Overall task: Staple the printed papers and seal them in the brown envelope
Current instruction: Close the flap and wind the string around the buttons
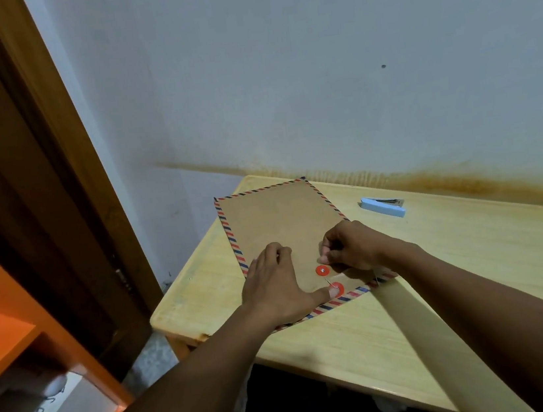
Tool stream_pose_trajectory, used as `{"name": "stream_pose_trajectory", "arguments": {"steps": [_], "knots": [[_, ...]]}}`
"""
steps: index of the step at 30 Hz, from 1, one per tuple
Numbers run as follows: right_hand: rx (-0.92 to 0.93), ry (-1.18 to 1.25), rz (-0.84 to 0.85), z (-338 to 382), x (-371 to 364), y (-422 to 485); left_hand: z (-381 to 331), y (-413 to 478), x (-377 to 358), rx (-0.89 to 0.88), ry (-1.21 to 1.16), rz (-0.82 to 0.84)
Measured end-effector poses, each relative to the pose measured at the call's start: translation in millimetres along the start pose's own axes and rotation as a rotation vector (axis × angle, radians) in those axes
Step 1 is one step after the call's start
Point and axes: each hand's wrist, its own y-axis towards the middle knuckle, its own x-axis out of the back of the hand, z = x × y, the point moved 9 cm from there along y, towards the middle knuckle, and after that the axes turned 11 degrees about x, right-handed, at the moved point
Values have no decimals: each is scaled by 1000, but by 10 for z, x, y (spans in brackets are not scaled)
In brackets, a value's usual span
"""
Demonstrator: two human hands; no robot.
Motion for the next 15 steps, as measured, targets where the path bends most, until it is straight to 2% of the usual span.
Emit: {"name": "stream_pose_trajectory", "arguments": {"steps": [6, 11, 15], "knots": [[88, -341, -72, 76, 125, -206, 3, 4, -20, 17, -13, 24], [205, -486, -88, 194, 41, -545, 1, 3, -19, 19, -16, 66], [352, -603, -179, 329, -57, -823, 58, 44, -35, 16, -33, 171]]}}
